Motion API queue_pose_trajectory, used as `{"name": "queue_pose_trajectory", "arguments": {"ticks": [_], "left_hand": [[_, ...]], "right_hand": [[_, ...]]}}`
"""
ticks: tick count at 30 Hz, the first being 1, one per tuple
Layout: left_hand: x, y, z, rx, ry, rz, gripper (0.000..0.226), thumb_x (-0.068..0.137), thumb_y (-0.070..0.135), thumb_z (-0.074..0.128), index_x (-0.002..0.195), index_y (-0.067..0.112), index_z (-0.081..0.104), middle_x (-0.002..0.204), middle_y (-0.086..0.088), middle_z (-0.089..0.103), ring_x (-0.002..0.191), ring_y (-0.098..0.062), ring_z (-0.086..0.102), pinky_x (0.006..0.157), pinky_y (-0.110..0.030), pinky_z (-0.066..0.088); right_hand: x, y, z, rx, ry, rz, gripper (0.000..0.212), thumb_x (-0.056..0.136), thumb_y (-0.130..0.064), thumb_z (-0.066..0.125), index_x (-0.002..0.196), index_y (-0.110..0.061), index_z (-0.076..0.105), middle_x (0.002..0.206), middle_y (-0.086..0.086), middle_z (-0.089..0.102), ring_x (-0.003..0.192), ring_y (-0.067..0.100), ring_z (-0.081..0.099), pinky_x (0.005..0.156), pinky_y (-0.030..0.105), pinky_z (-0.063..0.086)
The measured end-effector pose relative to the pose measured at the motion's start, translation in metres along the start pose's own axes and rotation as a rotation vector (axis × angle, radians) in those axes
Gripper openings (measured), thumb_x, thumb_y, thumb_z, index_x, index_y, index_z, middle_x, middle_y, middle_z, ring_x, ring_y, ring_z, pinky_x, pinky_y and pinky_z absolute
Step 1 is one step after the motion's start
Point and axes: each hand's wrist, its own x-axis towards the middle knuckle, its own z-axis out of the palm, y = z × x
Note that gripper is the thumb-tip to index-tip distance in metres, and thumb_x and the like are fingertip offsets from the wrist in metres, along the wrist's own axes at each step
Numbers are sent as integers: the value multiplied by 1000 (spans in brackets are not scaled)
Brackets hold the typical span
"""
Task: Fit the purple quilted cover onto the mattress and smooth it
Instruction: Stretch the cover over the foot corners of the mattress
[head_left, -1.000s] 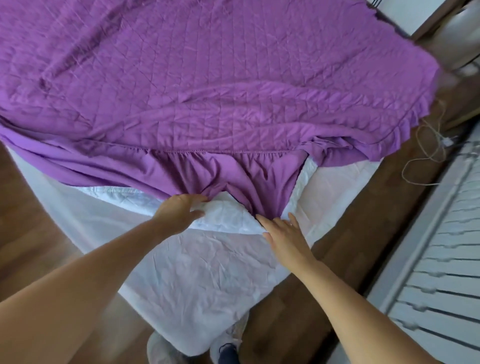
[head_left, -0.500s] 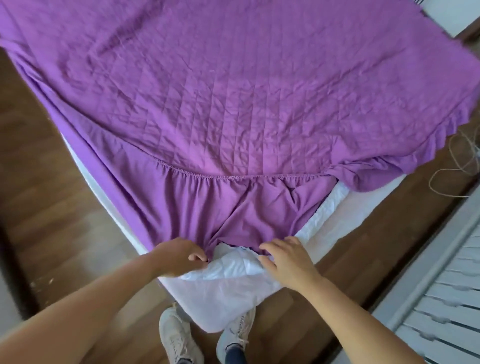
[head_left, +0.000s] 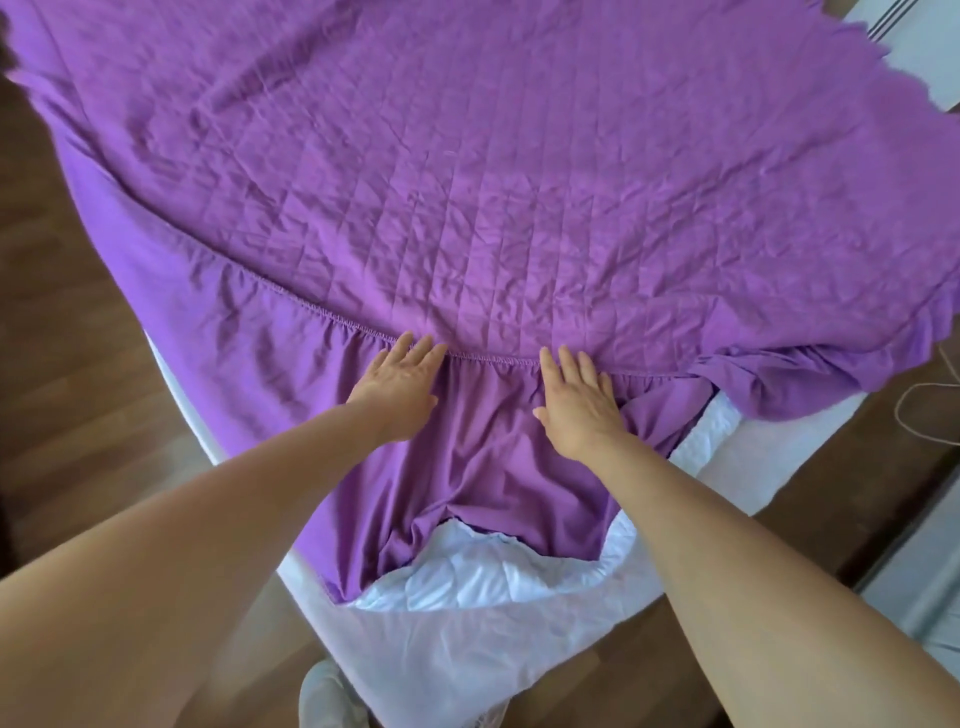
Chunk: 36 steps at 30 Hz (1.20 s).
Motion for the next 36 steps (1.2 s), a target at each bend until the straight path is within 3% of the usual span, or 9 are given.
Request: {"name": "queue_pose_trajectory", "arguments": {"ticks": [4, 9, 20, 22, 25, 28, 30, 33, 36], "left_hand": [[14, 0, 4, 32, -63, -24, 70, 97, 27, 42, 150, 17, -1, 158, -1, 5, 145, -21, -2, 118, -42, 5], [1, -6, 9, 4, 42, 89, 46, 93, 35, 47, 135, 18, 40, 130, -7, 51, 122, -27, 47, 103, -35, 30], [-127, -40, 52, -175, 231, 251, 33, 80, 34, 43, 91, 19, 70, 83, 5, 67, 77, -20, 66, 77, -33, 47], [-143, -41, 58, -100, 296, 260, 24, 78, 26, 59, 100, 18, 67, 88, 2, 64, 76, -23, 66, 77, -34, 48], [-152, -41, 63, 29, 225, 188, 65, 70, 16, 76, 131, 20, 52, 116, -8, 58, 88, -27, 65, 72, -39, 51], [-149, -36, 59, 195, 115, 147, 76, 86, 12, 55, 149, 29, 16, 154, -4, 19, 122, -24, 43, 86, -36, 46], [-146, -37, 58, 309, 44, 128, 61, 91, 11, 44, 146, 30, 25, 155, 1, 14, 127, -21, 33, 90, -32, 43], [-152, -42, 64, 312, 152, 225, 26, 82, 11, 58, 105, 21, 61, 126, 4, 54, 114, -22, 46, 76, -32, 47], [-164, -48, 67, 297, 195, 279, 32, 53, 1, 71, 77, 17, 58, 72, 5, 64, 82, -21, 62, 71, -31, 49]], "right_hand": [[11, 4, 8, 40, -96, -31, 72, 97, -38, 41, 150, -13, -1, 155, 10, 18, 145, 30, 4, 116, 48, 7], [-11, -4, 7, 72, -101, -107, 49, 96, -47, 36, 132, -14, 41, 131, 12, 55, 123, 28, 48, 112, 48, 17], [-133, -14, 29, -28, -187, -163, 45, 95, -52, 37, 112, -16, 57, 120, 1, 43, 102, 25, 57, 85, 38, 43], [-147, -13, 35, -2, -188, -174, 37, 96, -45, 43, 107, -14, 62, 130, -1, 39, 114, 23, 45, 86, 37, 46], [-162, -16, 44, 31, -168, -189, 32, 98, -38, 42, 106, -14, 61, 136, -2, 42, 122, 23, 36, 89, 37, 45], [-179, -27, 46, 19, -135, -205, 28, 100, -36, 35, 101, -14, 53, 107, 3, 60, 104, 25, 52, 79, 36, 42], [-188, -31, 50, 10, -75, -230, 24, 100, -35, 34, 99, -16, 49, 97, 2, 63, 95, 27, 58, 75, 35, 40], [-195, -31, 59, 42, -37, -192, 27, 100, -36, 35, 115, -16, 44, 104, -2, 63, 98, 23, 60, 76, 35, 41], [-198, -32, 64, -26, -87, -90, 48, 99, -40, 36, 139, -15, 32, 119, 1, 57, 108, 25, 56, 85, 39, 43]]}}
